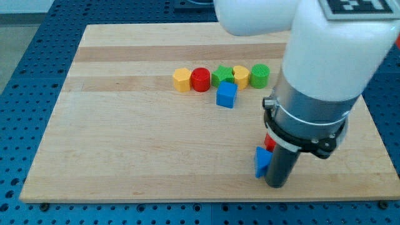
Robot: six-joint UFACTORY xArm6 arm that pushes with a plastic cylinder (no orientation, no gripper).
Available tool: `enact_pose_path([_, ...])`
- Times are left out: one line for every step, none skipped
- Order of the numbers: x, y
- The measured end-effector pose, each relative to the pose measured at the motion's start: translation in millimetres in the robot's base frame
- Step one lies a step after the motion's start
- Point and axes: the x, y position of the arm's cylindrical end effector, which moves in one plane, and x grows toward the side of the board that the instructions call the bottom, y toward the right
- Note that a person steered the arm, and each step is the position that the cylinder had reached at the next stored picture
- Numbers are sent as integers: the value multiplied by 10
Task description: Move the blue triangle to the bottom right of the blue cube
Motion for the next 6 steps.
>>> enact_pose_path([-76, -90])
enact_pose_path([-159, -93])
enact_pose_path([-174, -85])
enact_pose_path([-211, -95])
enact_pose_path([-257, -94])
enact_pose_path([-298, -130])
